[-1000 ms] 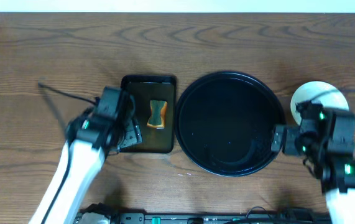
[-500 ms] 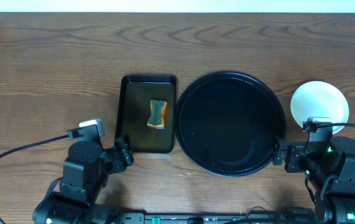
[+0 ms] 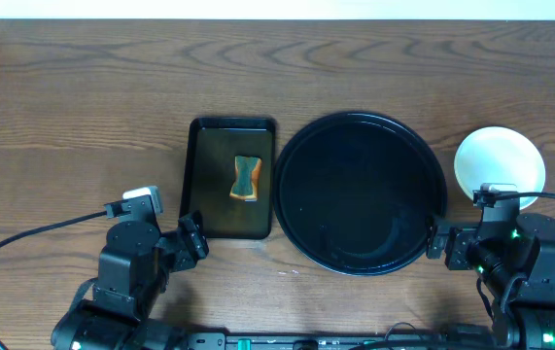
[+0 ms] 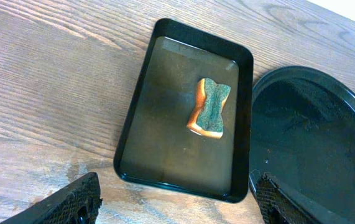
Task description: Clean dirty plates on tray and stack at the side
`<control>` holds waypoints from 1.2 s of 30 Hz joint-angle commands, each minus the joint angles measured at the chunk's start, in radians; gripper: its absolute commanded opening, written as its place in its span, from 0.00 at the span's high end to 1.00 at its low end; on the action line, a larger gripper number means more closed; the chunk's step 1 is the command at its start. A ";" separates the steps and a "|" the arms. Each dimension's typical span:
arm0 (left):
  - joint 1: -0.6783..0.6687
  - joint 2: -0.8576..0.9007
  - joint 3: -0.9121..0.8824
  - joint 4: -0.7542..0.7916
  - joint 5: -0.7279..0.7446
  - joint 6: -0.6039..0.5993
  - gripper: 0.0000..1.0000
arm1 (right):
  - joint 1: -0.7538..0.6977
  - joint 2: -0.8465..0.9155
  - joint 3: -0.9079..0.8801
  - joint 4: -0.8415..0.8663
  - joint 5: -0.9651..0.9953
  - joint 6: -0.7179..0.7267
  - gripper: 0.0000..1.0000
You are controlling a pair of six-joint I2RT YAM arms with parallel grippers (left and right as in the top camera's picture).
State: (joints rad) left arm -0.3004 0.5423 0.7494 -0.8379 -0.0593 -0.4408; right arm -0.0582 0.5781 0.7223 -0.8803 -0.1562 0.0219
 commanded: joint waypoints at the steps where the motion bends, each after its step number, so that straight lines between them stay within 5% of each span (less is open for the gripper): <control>1: -0.003 0.005 -0.007 0.002 -0.013 0.009 0.19 | 0.008 -0.013 -0.012 -0.005 0.010 0.014 0.01; 7: -0.003 0.005 -0.007 0.002 -0.013 0.009 0.19 | 0.011 -0.146 -0.042 0.092 0.026 -0.008 0.01; 17: -0.003 0.005 -0.007 0.002 -0.013 0.009 0.19 | 0.116 -0.529 -0.466 0.714 -0.016 -0.002 0.01; 23: -0.003 0.005 -0.007 0.002 -0.013 0.009 0.19 | 0.117 -0.573 -0.704 1.055 0.072 0.052 0.01; 30: -0.003 0.005 -0.007 0.002 -0.013 0.009 0.19 | 0.123 -0.573 -0.717 0.792 0.125 0.052 0.01; 36: -0.003 0.005 -0.007 0.002 -0.013 0.009 0.19 | 0.124 -0.570 -0.717 0.806 0.130 0.051 0.01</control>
State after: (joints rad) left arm -0.3016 0.5472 0.7464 -0.8371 -0.0593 -0.4408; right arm 0.0586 0.0128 0.0067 -0.0677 -0.0460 0.0601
